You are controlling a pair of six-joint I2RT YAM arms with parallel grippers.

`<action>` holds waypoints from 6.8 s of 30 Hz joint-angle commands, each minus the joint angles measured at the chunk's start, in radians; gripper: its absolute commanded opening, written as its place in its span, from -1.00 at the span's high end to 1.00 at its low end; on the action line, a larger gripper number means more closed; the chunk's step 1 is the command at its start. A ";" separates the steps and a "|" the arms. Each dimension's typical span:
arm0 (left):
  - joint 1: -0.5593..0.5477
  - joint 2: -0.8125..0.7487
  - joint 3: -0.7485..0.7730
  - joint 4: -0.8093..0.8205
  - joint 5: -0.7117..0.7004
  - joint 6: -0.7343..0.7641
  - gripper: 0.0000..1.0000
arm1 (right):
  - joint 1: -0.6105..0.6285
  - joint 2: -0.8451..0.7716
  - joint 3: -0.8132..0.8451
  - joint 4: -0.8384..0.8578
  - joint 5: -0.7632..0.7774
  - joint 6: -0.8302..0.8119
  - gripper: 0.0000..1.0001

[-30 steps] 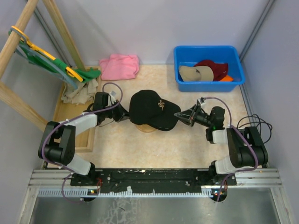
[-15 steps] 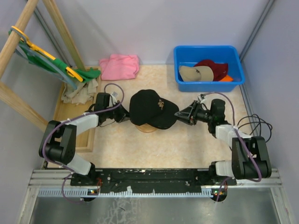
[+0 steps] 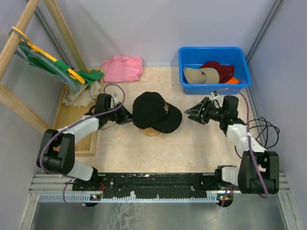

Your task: Stack the hats

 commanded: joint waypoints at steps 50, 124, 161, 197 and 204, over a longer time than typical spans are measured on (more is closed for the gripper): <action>0.072 -0.212 0.156 -0.267 -0.355 -0.071 -0.21 | 0.154 1.103 1.593 -0.657 1.054 -0.641 -0.99; -0.195 -0.067 0.470 0.536 0.167 -0.288 -0.52 | 0.207 0.088 0.766 -0.061 0.044 0.342 1.00; -0.209 0.241 0.588 1.297 0.239 -0.900 1.00 | -0.009 -0.020 0.546 -0.111 -0.012 0.140 -0.48; -0.226 0.294 0.691 1.292 0.288 -1.066 1.00 | 0.113 0.296 0.350 1.057 -0.141 0.831 0.17; -0.229 0.303 0.671 1.306 0.279 -1.057 1.00 | 0.123 0.288 0.327 1.072 -0.124 0.857 0.47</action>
